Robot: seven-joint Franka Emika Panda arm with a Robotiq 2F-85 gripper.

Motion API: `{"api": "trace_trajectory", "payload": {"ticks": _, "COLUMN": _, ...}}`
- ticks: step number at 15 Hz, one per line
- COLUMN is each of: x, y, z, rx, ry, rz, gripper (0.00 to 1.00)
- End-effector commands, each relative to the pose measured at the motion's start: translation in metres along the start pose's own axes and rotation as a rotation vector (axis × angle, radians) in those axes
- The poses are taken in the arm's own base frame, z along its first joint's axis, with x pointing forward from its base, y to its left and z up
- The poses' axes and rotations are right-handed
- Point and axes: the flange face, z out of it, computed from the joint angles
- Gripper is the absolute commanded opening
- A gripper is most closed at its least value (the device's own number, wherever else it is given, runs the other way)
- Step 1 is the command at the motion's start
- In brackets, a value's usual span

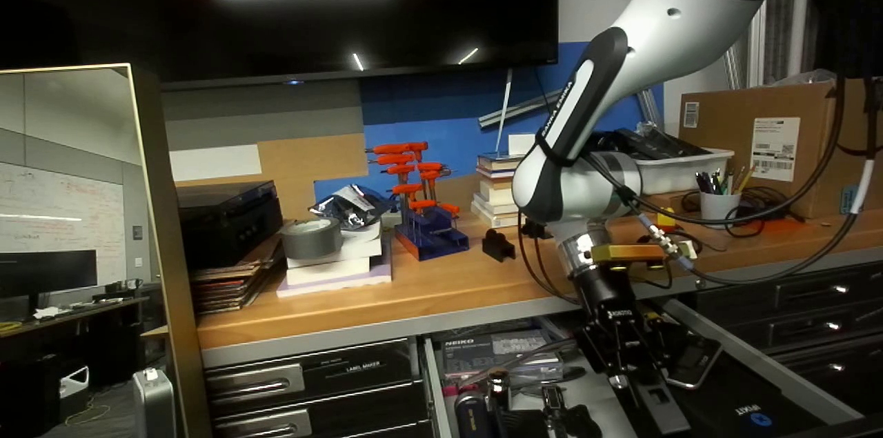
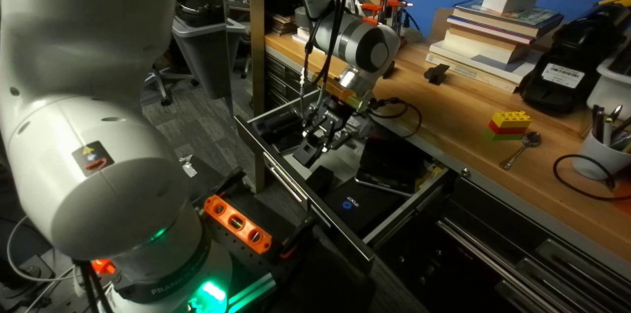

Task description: Put the black objects into the the drawer then close the drawer.

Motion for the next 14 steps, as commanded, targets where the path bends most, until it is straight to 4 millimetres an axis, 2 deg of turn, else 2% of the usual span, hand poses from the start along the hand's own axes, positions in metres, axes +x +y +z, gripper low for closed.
{"api": "trace_trajectory", "payload": {"ticks": 1, "x": 0.000, "y": -0.001, "z": -0.003, "rx": -0.025, "ry": -0.012, "rz": 0.039, "gripper": 0.79}}
{"api": "trace_trajectory", "payload": {"ticks": 3, "x": 0.000, "y": -0.001, "z": -0.004, "rx": -0.026, "ry": -0.010, "rz": 0.052, "gripper": 0.95}}
{"api": "trace_trajectory", "payload": {"ticks": 4, "x": 0.000, "y": 0.000, "z": -0.004, "rx": -0.026, "ry": -0.009, "rz": 0.058, "gripper": 1.00}}
{"api": "trace_trajectory", "payload": {"ticks": 7, "x": -0.003, "y": 0.004, "z": -0.010, "rx": -0.024, "ry": 0.005, "rz": 0.079, "gripper": 1.00}}
{"api": "trace_trajectory", "payload": {"ticks": 9, "x": -0.012, "y": 0.005, "z": -0.032, "rx": -0.026, "ry": 0.066, "rz": 0.086, "gripper": 1.00}}
{"api": "trace_trajectory", "payload": {"ticks": 11, "x": -0.022, "y": 0.002, "z": -0.062, "rx": -0.043, "ry": 0.153, "rz": 0.085, "gripper": 1.00}}
{"api": "trace_trajectory", "payload": {"ticks": 14, "x": -0.041, "y": -0.010, "z": -0.122, "rx": -0.059, "ry": 0.312, "rz": 0.058, "gripper": 1.00}}
